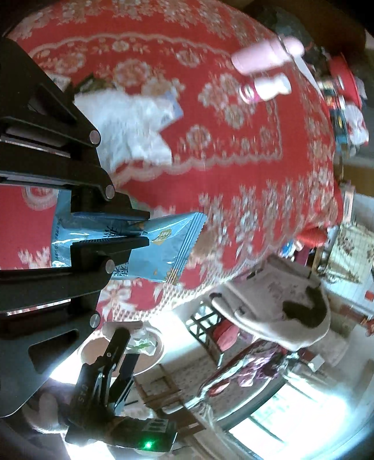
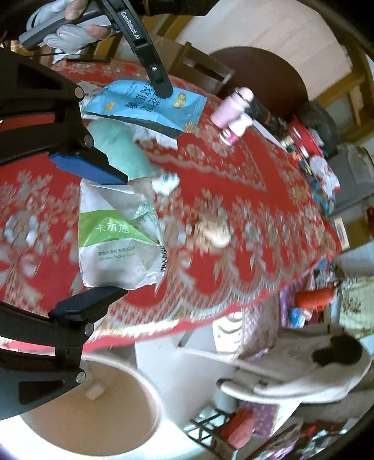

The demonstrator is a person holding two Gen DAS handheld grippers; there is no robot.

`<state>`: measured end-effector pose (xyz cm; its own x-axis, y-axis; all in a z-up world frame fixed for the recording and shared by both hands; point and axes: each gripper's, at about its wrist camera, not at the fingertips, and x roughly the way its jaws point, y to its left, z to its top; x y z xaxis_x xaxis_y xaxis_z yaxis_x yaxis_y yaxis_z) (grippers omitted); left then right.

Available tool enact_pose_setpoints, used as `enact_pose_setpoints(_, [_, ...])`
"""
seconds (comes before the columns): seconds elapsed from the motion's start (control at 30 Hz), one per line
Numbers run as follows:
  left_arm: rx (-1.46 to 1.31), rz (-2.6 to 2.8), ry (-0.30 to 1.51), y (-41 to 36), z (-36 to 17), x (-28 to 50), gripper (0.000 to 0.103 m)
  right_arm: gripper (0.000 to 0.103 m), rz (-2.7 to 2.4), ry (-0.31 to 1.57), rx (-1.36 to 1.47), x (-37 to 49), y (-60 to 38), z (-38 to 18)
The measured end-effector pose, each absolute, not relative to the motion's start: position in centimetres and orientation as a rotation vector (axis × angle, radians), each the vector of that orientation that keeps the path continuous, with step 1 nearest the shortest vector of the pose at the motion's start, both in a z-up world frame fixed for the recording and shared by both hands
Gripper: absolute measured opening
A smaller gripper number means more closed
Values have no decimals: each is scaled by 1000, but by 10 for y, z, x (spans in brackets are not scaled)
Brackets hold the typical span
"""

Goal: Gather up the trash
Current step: 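Carry the blue bag and white-green bag over the white bucket, then open left tool to drop the blue bag while right tool releases its bag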

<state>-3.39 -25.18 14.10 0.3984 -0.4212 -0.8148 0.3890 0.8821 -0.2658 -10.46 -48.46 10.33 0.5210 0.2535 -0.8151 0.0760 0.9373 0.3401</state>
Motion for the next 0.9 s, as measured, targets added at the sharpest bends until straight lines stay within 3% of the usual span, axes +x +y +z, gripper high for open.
enact_pose_setpoints(0.9, [91, -805, 1105, -453, 113, -79, 8, 67, -245, 1022, 527, -208, -644, 79])
